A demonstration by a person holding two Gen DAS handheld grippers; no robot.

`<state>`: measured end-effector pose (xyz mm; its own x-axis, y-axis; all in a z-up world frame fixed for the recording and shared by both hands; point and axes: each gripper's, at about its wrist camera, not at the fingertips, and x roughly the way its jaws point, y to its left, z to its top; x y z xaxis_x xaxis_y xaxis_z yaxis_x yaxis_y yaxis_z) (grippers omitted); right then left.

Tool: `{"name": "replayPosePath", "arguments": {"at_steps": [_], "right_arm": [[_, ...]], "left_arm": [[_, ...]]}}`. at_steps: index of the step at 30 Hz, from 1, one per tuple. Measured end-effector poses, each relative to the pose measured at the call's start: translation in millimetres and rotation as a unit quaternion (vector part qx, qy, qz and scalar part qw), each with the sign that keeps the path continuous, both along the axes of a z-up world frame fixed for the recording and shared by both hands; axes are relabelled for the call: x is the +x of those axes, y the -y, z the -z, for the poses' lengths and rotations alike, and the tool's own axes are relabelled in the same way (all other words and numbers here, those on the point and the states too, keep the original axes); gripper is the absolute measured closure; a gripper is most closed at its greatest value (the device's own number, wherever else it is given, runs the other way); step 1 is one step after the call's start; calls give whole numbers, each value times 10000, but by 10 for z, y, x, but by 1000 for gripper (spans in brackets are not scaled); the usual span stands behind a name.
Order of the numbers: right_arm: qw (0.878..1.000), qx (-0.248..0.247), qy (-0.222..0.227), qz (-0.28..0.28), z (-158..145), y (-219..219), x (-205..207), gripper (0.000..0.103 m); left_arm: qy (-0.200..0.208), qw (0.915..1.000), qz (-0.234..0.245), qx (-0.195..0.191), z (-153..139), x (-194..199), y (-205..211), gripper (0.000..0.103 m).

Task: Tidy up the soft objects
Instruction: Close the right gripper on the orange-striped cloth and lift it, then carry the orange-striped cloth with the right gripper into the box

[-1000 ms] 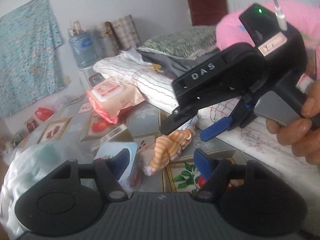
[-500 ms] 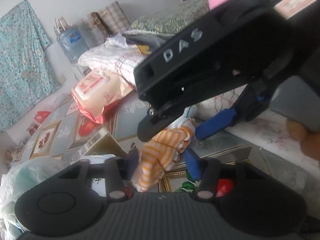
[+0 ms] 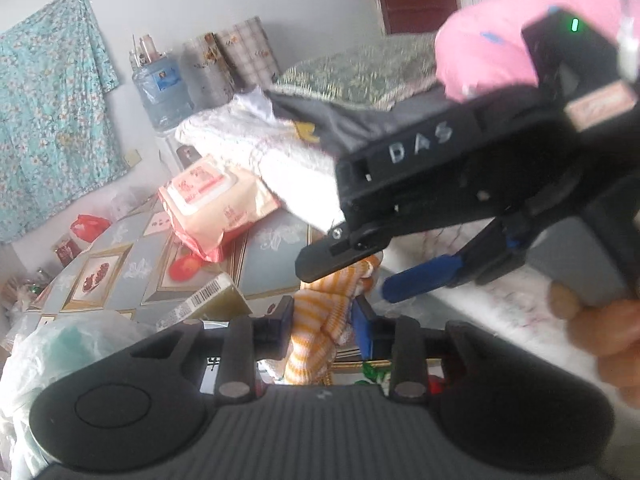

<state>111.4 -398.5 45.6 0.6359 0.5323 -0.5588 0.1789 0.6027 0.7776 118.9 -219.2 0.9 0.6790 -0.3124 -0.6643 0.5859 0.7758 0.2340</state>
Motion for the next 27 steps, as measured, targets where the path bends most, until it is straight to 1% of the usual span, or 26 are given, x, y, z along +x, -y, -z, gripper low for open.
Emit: {"name": "replayPosePath", "arguments": {"at_steps": [3, 4, 6, 11, 15, 20, 21, 24, 27], "right_arm": [[9997, 110, 212, 43, -87, 1, -54, 59], [9994, 117, 318, 24, -138, -10, -77, 62], [9982, -24, 590, -29, -291, -68, -133, 65], [9906, -409, 1285, -207, -738, -287, -321, 66], [9822, -623, 1726, -414, -1066, -513, -452, 66], [9737, -649, 2018, -833, -1359, -888, -500, 66], [9736, -668, 1969, -939, -1404, -1002, -514, 66], [9669, -638, 2076, -1340, -1528, -1391, -498, 67], [9584, -515, 2116, -1843, -1617, -1845, -398, 67]], "left_arm": [[108, 9998, 19, -182, -131, -109, -54, 71], [151, 9995, 14, -260, -187, -148, -84, 71], [276, 9987, -9, -420, -289, -227, -142, 71], [668, 9942, -110, -838, -593, -476, -367, 71], [965, 9889, -234, -1107, -819, -690, -582, 72], [1217, 9807, -578, -1420, -1037, -912, -994, 74], [1252, 9789, -675, -1469, -1070, -955, -1085, 74], [1393, 9720, -1057, -1573, -1148, -1097, -1396, 74], [1533, 9630, -1518, -1616, -1232, -1233, -1759, 74]]}}
